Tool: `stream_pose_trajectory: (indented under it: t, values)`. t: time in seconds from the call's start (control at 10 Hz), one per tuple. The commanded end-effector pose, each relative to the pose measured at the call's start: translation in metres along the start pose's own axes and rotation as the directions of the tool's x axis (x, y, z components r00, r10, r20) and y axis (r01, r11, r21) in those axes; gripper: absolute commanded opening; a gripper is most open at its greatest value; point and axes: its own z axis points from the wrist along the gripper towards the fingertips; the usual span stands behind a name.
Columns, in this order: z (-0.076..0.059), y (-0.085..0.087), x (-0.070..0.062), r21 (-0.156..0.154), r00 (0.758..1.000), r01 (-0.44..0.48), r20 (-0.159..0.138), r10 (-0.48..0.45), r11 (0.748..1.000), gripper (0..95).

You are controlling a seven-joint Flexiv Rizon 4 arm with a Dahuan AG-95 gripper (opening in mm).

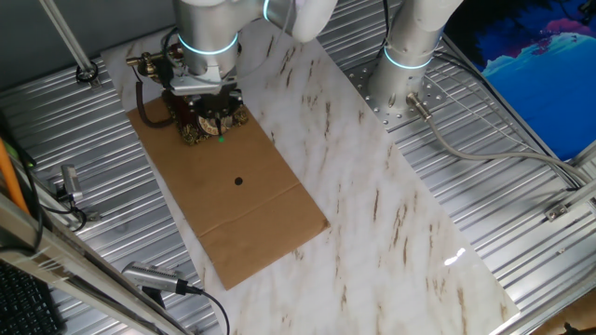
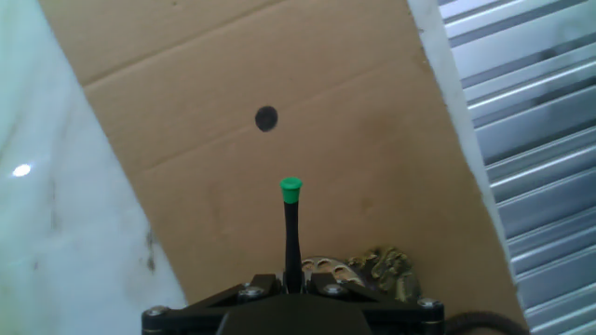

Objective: Dial a number on an old rotary phone

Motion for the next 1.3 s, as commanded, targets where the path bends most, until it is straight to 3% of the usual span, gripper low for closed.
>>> stream_pose_trajectory:
  t: [0.1, 0.9, 1.3]
  values:
    - [-0.001, -0.002, 0.000, -0.001, 1.000, 0.005, -0.004, -0.005, 1.000, 0.0]
    - [0.001, -0.008, 0.014, 0.007, 1.000, 0.014, 0.015, -0.014, 1.000, 0.0]
    - [0.003, -0.009, 0.020, 0.027, 1.000, 0.005, 0.025, -0.005, 1.000, 0.0]
